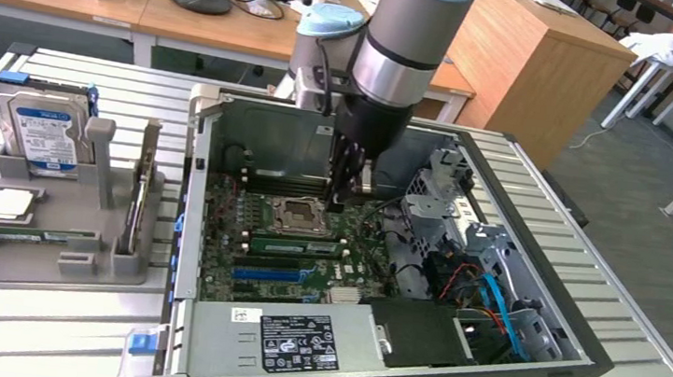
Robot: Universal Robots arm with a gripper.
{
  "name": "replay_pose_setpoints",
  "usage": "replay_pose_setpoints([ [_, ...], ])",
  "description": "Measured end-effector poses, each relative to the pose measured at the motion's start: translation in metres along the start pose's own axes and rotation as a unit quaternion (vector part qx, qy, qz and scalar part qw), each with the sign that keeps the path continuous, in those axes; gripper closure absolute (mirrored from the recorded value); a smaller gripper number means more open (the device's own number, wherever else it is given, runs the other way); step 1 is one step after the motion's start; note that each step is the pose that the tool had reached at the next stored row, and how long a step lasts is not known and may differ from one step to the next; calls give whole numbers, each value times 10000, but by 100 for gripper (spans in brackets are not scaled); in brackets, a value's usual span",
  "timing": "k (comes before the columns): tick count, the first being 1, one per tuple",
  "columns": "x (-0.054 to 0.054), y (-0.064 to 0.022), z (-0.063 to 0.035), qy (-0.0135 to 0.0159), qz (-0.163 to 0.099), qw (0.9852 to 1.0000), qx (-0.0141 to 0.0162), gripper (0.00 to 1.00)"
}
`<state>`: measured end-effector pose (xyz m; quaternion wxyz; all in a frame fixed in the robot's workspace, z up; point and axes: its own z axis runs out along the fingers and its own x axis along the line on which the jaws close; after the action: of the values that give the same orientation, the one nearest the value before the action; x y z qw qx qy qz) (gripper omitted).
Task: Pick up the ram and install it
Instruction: 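Pick up the ram and move it above insertion slot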
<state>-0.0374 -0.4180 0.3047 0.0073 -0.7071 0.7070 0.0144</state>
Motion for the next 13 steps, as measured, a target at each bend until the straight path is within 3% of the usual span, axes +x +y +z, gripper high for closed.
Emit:
replay_pose_setpoints([
  [13, -9, 3, -287, 0, 1, 10000, -15, 75],
])
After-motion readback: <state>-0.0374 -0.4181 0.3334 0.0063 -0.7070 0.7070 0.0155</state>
